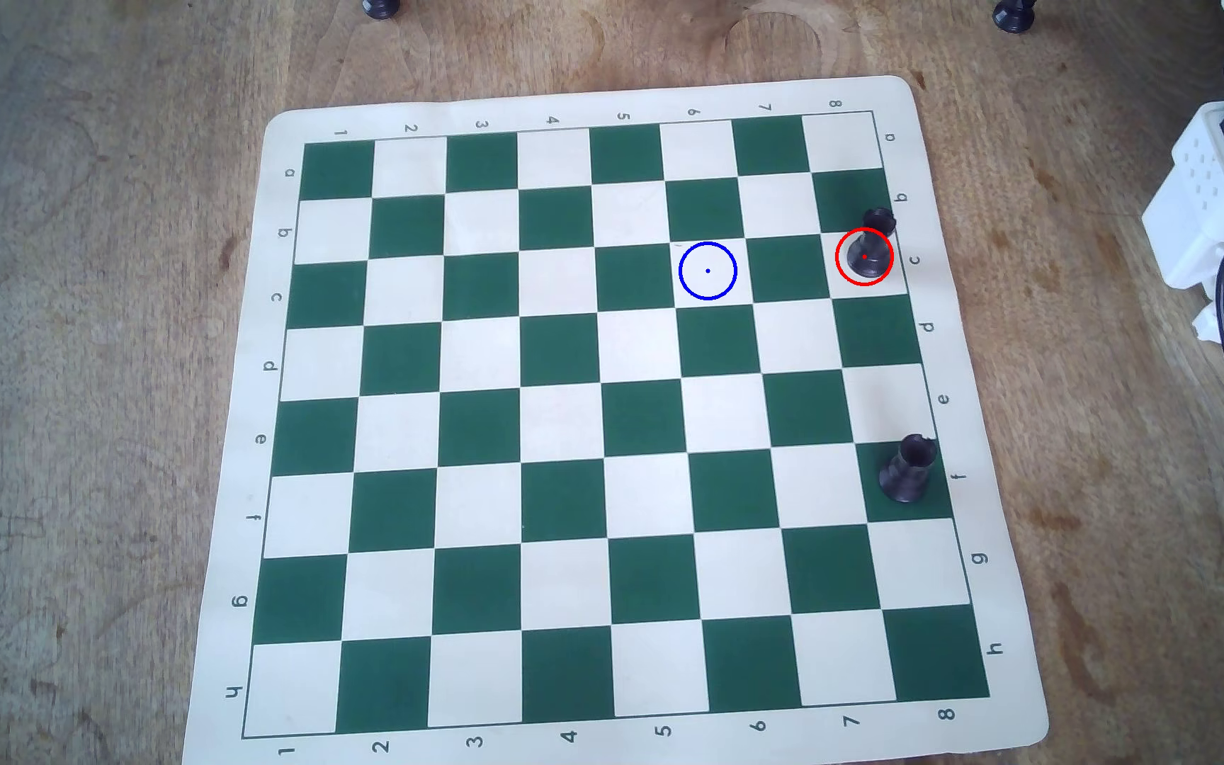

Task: Move the chess piece from red to blue

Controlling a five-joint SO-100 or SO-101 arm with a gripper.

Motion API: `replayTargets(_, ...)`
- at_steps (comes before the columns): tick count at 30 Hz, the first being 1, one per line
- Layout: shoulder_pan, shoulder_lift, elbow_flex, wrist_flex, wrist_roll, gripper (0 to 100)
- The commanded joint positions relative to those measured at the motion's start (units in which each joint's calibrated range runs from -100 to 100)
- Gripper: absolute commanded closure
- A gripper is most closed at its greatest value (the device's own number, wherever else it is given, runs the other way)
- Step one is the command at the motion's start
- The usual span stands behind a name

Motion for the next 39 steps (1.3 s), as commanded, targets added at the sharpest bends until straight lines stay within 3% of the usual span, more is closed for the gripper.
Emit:
replayTargets(1,-0.2,-0.1,0.8,-0.2,0.2,100)
replayTargets(15,-0.2,-0.1,0.8,-0.1,0.1,99)
replayTargets(17,-0.2,-0.1,0.8,3.5,0.1,98)
replayTargets(20,-1.8,-0.1,0.8,14.3,0.1,95)
replayTargets(25,-1.6,-0.1,0.8,30.6,4.2,71)
replayTargets(39,8.8,-0.1,-5.0,74.6,2.9,68)
